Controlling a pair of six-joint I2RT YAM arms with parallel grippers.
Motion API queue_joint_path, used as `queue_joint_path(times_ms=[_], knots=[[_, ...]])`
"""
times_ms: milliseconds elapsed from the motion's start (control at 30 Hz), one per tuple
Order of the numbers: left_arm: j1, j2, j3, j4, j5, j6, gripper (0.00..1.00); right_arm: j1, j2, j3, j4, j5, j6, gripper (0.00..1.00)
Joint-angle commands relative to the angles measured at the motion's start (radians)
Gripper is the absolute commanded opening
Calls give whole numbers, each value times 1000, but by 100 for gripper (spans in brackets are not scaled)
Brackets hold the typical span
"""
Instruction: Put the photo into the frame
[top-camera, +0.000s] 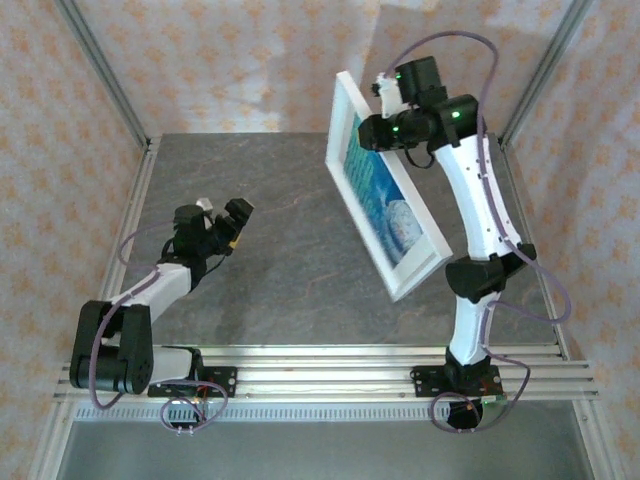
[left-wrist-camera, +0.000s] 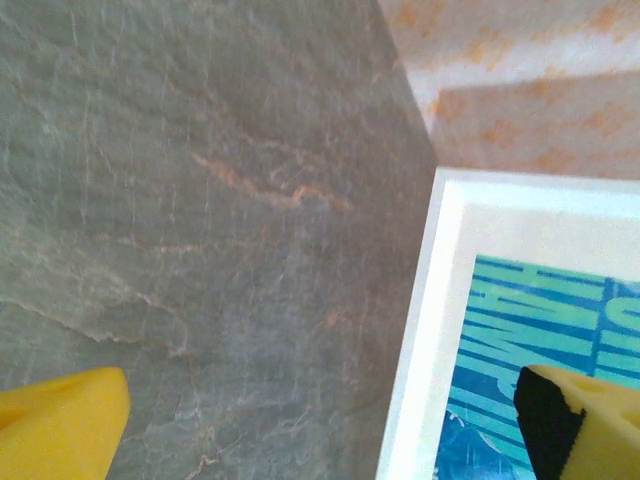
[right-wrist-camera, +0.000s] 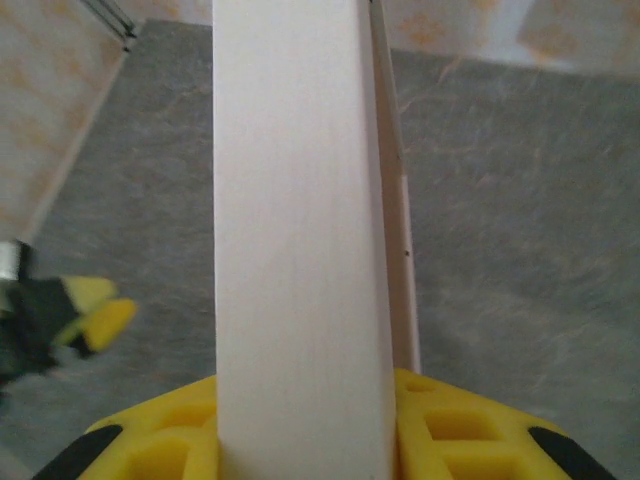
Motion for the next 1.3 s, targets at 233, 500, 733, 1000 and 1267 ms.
queue_joint_path(times_ms=[233,500,733,1000,1267], knots=[[-87,108,66,87,48,1,100,-117,-82,-177,302,-354,227,0],[-127,106,74,45,33,28,100,-188,-106,-416,465,-435,267,0],[-185,110,120,-128,-44,127,100,-255,-32,-541,498,-441,205,0],[-288,133,144,-285,-106,181,100,-281,128,-594,501,-401,82,2],[-393,80,166,-520,-249,267,100,-323,266,-632,625,-409,95,7]])
